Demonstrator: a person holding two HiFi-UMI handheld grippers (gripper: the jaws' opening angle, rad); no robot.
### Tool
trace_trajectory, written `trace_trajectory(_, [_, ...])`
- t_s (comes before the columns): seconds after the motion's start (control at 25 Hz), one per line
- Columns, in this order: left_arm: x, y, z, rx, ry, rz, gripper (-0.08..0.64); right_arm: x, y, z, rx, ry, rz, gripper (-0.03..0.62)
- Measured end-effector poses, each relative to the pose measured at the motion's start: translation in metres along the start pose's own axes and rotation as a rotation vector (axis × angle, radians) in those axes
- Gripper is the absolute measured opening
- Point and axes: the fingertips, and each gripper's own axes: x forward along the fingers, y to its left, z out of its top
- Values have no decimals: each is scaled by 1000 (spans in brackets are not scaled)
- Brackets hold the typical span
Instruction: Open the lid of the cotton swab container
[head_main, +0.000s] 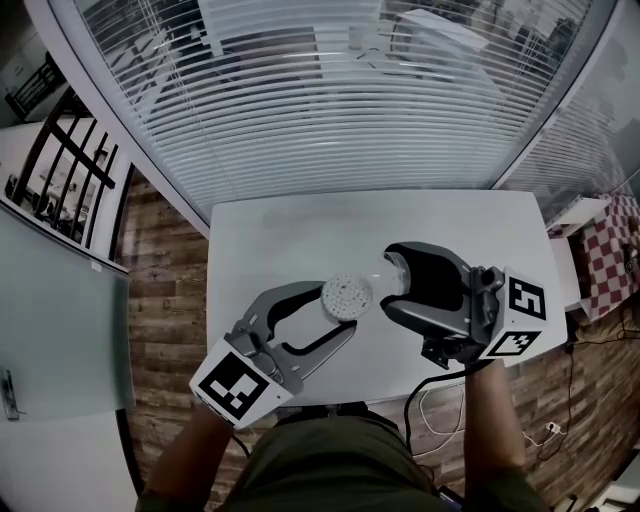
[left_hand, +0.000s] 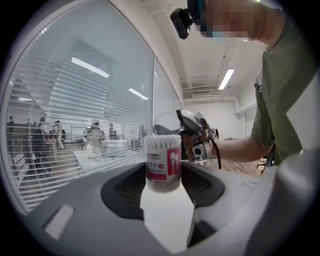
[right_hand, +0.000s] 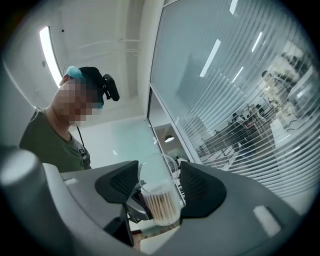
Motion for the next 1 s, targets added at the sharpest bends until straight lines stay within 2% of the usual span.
trace_trajectory(0.48, [5,5,2,3,-6,15,229,-22,-15,-2,59,-25,-50,261])
trace_trajectory(0.64, [5,8,2,5,-5,23,229,-29,-22,-3,73,-29,-77,214])
trace_trajectory(1.0, [7,9,0,25,4,33,229,-39,-26,-10,104,-36,-101,196])
